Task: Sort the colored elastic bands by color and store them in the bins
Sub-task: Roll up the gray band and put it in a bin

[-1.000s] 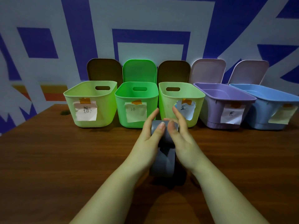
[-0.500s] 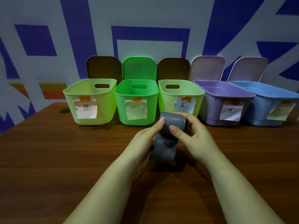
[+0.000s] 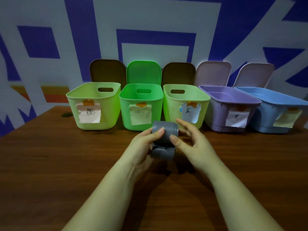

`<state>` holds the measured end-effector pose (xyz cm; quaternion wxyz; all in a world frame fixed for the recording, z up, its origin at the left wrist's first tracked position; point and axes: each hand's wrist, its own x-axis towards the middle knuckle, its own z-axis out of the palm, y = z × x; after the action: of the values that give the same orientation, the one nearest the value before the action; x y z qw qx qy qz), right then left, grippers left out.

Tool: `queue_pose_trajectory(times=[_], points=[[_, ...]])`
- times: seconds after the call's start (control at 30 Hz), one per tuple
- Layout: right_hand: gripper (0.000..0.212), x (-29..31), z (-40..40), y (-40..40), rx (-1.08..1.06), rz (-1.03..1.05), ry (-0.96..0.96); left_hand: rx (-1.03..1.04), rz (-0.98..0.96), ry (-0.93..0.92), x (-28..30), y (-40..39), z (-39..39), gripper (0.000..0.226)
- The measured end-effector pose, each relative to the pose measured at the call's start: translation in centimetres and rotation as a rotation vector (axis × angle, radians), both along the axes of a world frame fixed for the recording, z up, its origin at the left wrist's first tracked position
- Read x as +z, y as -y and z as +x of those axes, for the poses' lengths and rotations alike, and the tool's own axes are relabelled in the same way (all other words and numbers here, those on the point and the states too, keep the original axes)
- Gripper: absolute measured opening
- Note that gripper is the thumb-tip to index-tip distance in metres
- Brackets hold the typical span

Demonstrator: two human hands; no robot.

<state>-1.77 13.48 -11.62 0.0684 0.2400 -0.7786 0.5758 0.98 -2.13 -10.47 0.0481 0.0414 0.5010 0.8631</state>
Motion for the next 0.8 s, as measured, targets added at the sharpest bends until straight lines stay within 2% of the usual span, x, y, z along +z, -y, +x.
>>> queue_pose_trajectory(times=[0.07, 0.13, 0.3, 0.37, 0.47, 0.57, 0.63, 0.73, 0.8], points=[[0.048, 0.2, -0.1, -0.1, -0.019, -0.021, -0.027, -0.025, 0.024, -0.017, 0.0, 0.0, 0.2, 0.038], [0.041, 0.3, 0.0, -0.2, -0.013, -0.019, -0.053, -0.057, 0.057, -0.006, 0.0, -0.2, 0.3, 0.031], [0.048, 0.2, 0.5, 0.1, 0.031, 0.05, -0.122, -0.008, 0.127, 0.094, 0.3, -0.5, 0.0, 0.024], [0.052, 0.1, 0.5, 0.2, 0.043, 0.057, -0.129, 0.055, 0.119, 0.092, 0.4, -0.5, -0.1, 0.037], [0.059, 0.3, 0.6, 0.3, 0.101, -0.024, -0.014, 0.108, 0.098, 0.052, 0.5, -0.2, 0.0, 0.066], [0.075, 0.6, 0.7, 0.5, 0.117, -0.214, 0.177, 0.131, 0.069, -0.017, 0.4, -0.3, 0.2, 0.058], [0.084, 0.4, 0.5, 0.9, 0.091, -0.238, 0.241, 0.137, 0.074, -0.084, 0.3, -0.6, 0.2, 0.061], [0.054, 0.1, 0.2, 1.4, 0.093, -0.268, 0.249, 0.137, 0.018, -0.187, 0.1, -0.8, 0.5, 0.068], [0.06, 0.0, 0.0, 1.2, 0.084, -0.264, 0.246, 0.136, -0.009, -0.22, 0.1, -0.8, 0.6, 0.067]])
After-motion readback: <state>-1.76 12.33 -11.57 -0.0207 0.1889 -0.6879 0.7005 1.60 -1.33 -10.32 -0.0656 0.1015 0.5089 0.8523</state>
